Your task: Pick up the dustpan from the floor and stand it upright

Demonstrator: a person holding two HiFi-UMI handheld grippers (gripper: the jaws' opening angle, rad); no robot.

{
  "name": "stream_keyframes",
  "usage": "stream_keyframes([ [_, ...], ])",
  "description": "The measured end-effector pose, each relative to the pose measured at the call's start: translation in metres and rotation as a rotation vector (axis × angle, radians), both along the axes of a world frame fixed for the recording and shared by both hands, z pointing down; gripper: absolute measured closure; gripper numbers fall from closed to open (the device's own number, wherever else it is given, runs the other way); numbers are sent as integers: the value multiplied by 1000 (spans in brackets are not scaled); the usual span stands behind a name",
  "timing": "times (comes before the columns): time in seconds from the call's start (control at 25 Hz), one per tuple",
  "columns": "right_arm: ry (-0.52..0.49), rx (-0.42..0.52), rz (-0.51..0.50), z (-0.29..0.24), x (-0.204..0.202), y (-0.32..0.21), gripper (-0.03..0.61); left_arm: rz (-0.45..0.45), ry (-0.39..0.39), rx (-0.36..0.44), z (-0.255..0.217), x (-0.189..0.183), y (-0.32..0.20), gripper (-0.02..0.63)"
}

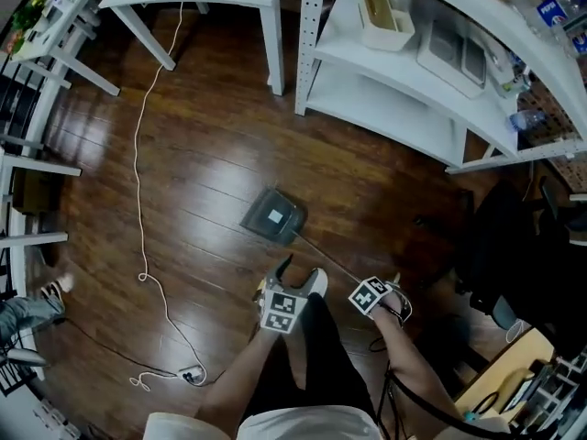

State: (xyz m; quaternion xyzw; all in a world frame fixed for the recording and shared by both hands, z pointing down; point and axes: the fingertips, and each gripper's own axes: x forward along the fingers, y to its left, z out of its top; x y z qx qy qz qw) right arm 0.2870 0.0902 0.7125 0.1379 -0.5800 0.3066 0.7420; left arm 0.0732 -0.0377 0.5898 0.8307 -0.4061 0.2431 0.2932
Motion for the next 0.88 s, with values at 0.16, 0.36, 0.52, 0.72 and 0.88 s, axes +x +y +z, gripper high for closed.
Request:
stream_keyframes([
  [0.16,86,-50,-67,-26,-12,-21,503,-63,-19,30,-39,-41,3,296],
  [0.36,212,-321,-133,-51,-48,-26,494,-207,17,29,-72,-97,23,298],
  [0.52,230,-413,-148,-64,-103,-42,483,-283,-1,30,-81,-138,48,298],
  [0.72,5,39,-258,-35,-209,-154,468,-414,-9,14,-87,-193,74,298],
  [0.88,-254,226,-251,-84,-296,-197,377,-474,0,12,-88,-221,94,298],
])
